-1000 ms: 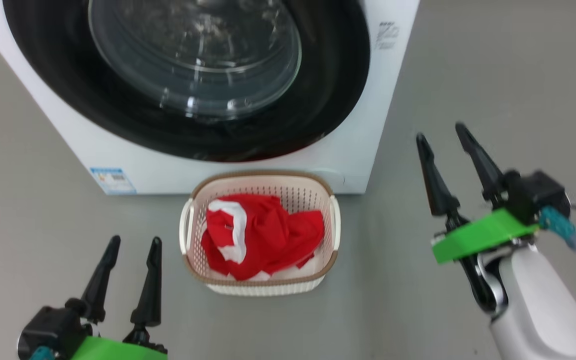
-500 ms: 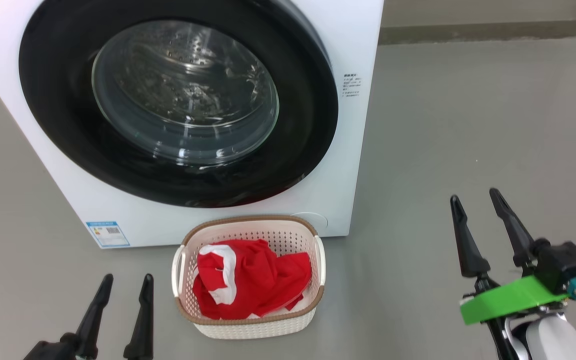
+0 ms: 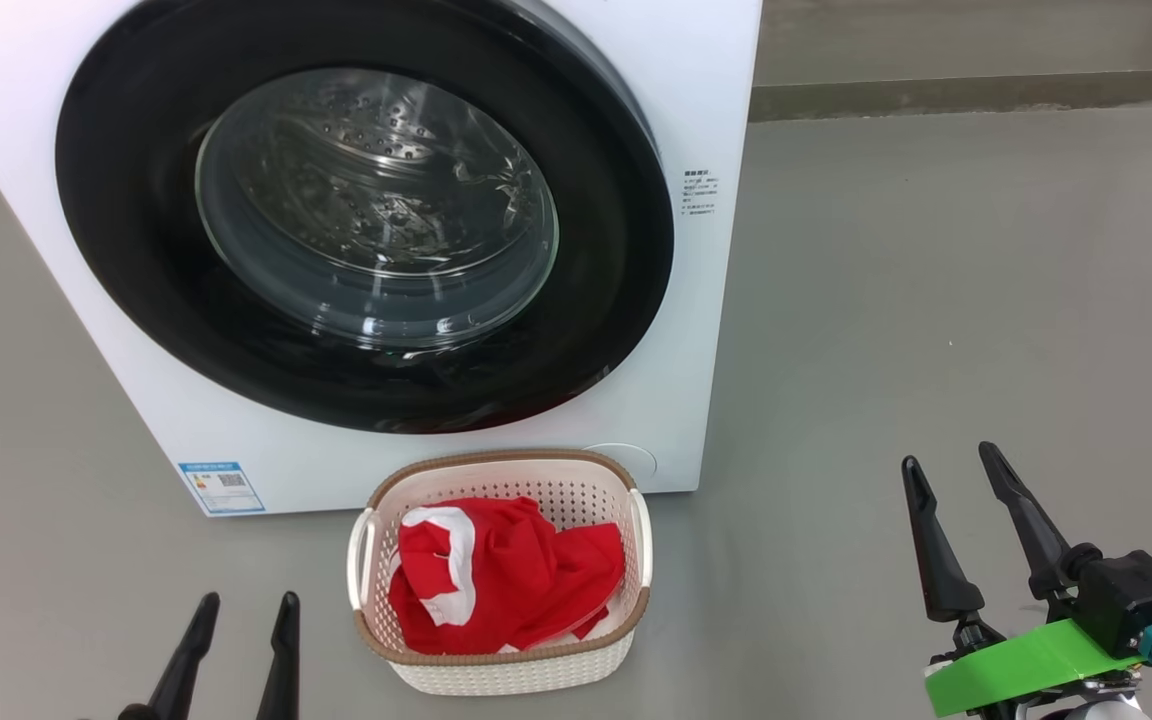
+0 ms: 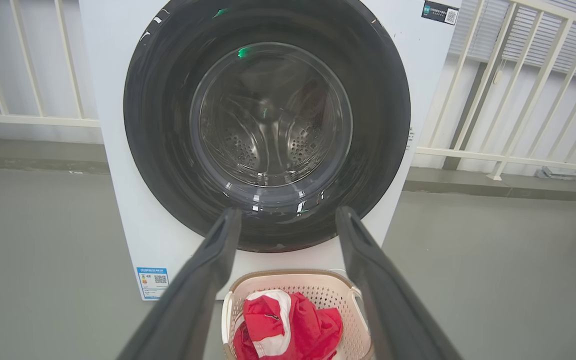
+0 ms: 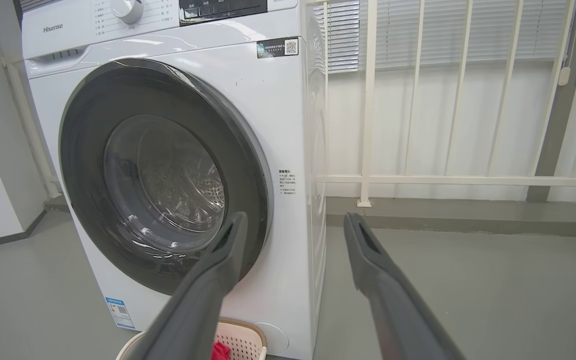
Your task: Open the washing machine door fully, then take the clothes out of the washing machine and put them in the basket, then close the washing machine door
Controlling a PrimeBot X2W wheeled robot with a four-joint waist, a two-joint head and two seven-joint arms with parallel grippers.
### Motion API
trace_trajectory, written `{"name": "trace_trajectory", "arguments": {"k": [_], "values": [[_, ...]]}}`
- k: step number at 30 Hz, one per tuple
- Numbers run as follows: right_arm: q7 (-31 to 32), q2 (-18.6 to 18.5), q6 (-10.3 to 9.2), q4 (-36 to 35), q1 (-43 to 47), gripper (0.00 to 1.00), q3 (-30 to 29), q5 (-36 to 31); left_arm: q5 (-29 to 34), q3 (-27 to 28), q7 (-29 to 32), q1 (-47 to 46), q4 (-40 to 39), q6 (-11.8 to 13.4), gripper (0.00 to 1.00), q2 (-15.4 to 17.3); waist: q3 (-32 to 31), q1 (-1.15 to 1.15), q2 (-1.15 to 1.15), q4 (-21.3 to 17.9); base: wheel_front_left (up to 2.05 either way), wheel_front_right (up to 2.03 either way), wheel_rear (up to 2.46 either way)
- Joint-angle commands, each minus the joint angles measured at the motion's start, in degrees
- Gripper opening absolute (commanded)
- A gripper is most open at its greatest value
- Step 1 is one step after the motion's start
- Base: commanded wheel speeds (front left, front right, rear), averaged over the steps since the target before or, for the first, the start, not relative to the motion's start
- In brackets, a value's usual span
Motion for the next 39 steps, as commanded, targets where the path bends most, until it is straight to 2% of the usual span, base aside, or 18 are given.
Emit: {"name": "trace_trajectory", "arguments": {"k": [1,16,17,24,28,32,39], "values": [[-0.31,-0.18,-0.06,-1.81,-1.0,1.0,1.33,0.1,0.68,1.85,-0.45,-0.78,-1.02,-0.3,1.0,0.87,-0.01,0.0,0.0,0.06,0.0,0.0,0.0],[-0.31,-0.18,-0.06,-1.59,-0.99,1.0,2.05,0.53,1.17,2.21,-0.45,-1.44,-0.44,-0.3,1.0,0.53,0.11,0.0,0.0,0.62,0.0,0.0,0.0],[0.0,0.05,0.0,0.1,0.02,0.0,0.43,0.13,1.12,0.11,0.03,0.59,1.1,0.03,0.0,-0.21,0.11,0.0,0.0,0.62,0.0,0.0,0.0],[0.49,0.69,0.0,3.52,1.59,0.0,0.37,1.97,-0.61,-0.27,0.97,0.73,4.52,0.09,0.0,-1.43,0.18,0.01,0.0,0.66,0.0,0.0,0.0],[1.11,0.59,0.0,3.54,1.4,0.0,0.25,4.57,-3.06,-0.07,1.65,0.41,4.52,0.08,0.0,-1.48,0.18,0.13,0.0,0.7,0.0,0.0,0.0],[1.72,0.5,-0.01,3.68,1.16,0.0,0.15,7.13,-5.49,0.1,2.28,0.05,4.61,0.06,0.0,-1.54,0.39,0.01,0.0,0.74,0.0,0.0,0.0],[2.81,0.36,-0.01,3.9,0.66,0.0,-0.06,11.65,-9.8,0.41,3.41,-0.68,4.77,0.04,0.0,-1.64,0.64,0.0,0.0,0.81,0.0,0.0,0.0]]}}
